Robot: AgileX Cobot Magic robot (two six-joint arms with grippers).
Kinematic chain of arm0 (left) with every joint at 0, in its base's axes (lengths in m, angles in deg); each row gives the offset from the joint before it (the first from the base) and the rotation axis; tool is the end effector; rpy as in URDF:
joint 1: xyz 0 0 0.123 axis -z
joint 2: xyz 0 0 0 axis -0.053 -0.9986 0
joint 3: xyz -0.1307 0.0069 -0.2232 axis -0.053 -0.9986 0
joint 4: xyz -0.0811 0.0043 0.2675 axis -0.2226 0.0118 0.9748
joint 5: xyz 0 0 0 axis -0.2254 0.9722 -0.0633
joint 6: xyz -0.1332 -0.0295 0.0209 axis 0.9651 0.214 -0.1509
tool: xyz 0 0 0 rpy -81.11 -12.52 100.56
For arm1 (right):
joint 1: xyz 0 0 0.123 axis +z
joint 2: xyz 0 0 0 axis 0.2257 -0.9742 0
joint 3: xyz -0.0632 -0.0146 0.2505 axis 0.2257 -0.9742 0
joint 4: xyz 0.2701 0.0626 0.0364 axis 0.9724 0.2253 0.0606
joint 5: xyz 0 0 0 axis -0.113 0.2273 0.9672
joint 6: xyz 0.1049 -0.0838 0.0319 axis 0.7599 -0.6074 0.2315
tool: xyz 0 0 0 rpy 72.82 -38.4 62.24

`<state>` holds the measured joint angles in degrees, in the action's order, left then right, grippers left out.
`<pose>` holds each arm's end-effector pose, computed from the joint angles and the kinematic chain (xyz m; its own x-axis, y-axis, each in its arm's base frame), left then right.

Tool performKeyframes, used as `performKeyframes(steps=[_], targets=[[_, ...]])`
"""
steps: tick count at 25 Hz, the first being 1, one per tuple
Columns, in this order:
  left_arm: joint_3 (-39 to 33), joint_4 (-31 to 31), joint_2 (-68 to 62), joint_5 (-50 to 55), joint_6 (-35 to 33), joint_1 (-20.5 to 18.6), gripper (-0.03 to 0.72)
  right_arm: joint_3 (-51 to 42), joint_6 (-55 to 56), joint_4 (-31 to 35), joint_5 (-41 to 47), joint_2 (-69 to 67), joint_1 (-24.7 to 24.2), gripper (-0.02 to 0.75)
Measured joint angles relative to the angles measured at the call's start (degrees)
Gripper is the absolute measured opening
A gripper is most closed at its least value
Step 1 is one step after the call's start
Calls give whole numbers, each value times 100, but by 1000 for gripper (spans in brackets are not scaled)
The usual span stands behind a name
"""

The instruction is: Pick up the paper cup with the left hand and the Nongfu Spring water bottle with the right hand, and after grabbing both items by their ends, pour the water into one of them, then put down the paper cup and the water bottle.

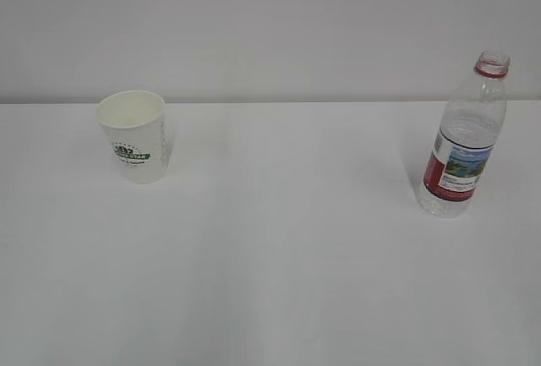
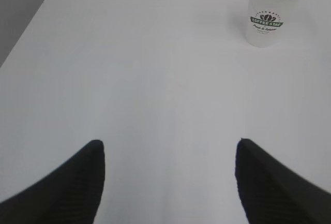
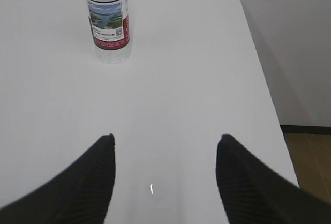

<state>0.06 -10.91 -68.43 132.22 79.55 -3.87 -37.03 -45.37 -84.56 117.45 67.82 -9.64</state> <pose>0.0835 0.0132 0.2707 -0.4735 -0.0656 -0.8784 -0.1187 0.9929 -0.0102 0.0812 -0.0145 0.2604 -0.5162 -0.0869 -0.8520 0.0320 0.9922 -0.1206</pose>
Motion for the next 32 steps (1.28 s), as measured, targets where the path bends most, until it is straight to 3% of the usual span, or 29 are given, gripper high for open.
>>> performKeyframes(steps=[23, 32], targets=[[0, 0, 0, -13, 0, 0, 561, 11, -3, 0, 0, 0, 0, 464], [214, 59, 0, -399, 0, 0, 559, 429, -3, 0, -241, 0, 0, 465]])
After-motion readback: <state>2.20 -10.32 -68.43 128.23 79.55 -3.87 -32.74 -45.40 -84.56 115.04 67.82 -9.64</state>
